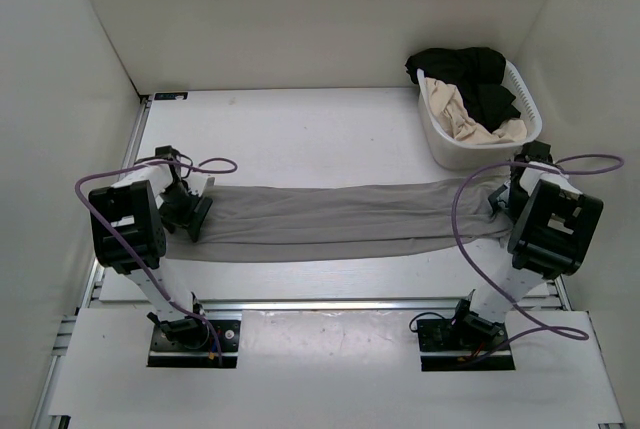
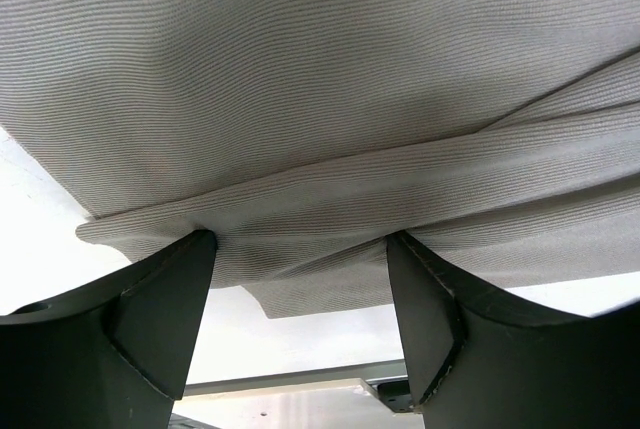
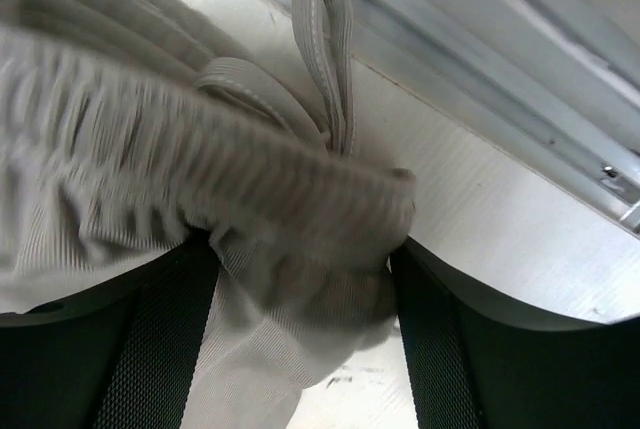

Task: Fold and stack the trousers
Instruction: Fold the trousers

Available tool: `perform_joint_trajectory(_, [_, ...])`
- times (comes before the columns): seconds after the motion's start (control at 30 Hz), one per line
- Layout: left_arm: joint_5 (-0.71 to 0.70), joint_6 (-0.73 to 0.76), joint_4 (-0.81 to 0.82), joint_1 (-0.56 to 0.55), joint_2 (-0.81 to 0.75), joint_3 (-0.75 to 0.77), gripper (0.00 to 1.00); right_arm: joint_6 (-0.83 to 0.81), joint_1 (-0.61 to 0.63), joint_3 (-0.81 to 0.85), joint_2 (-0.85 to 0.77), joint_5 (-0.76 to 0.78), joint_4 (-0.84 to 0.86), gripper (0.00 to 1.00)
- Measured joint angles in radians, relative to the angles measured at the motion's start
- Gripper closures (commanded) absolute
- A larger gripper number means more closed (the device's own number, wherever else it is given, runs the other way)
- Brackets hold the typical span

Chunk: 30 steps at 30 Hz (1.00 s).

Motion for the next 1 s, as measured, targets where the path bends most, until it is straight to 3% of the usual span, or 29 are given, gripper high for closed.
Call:
perform_joint_trajectory(0.2, [-0.026,0.002,0.014,-0.002,-0.006,-0.015,0.19,-0.001,0.000,0.004,0.044,0.002,0.010,0.26])
perform_joint_trajectory(0.3, [-0.025,0.005,0.016,0.004,-0.008,-0.018,0.19,-0.005,0.002,0.035,0.070,-0.005,0.002,0.31])
perform_joint_trajectory(0.33, [-0.025,0.005,0.016,0.006,-0.008,-0.018,0.19,-0.006,0.003,0.048,0.081,-0.006,0.003,0.43])
perform_joint_trajectory(0.47, [-0.025,0.005,0.016,0.016,-0.008,-0.018,0.19,0.003,0.013,0.081,0.115,-0.016,0.015,0.74])
perform_joint_trajectory(0.5, [-0.025,0.005,0.016,0.018,-0.009,-0.018,0.19,0.005,0.015,0.086,0.120,-0.014,0.016,0.96])
perform_joint_trajectory(0.53, [-0.025,0.005,0.016,0.019,-0.009,-0.019,0.19,0.009,0.016,0.088,0.122,-0.010,0.018,1.00])
perform_joint_trajectory(0.77, [-0.024,0.009,0.017,0.031,-0.012,-0.021,0.19,0.026,0.018,0.080,0.113,0.008,0.023,1.00])
perform_joint_trajectory(1.0, [-0.023,0.016,0.013,0.055,-0.015,-0.021,0.19,0.060,0.060,-0.069,-0.069,0.124,0.040,1.00])
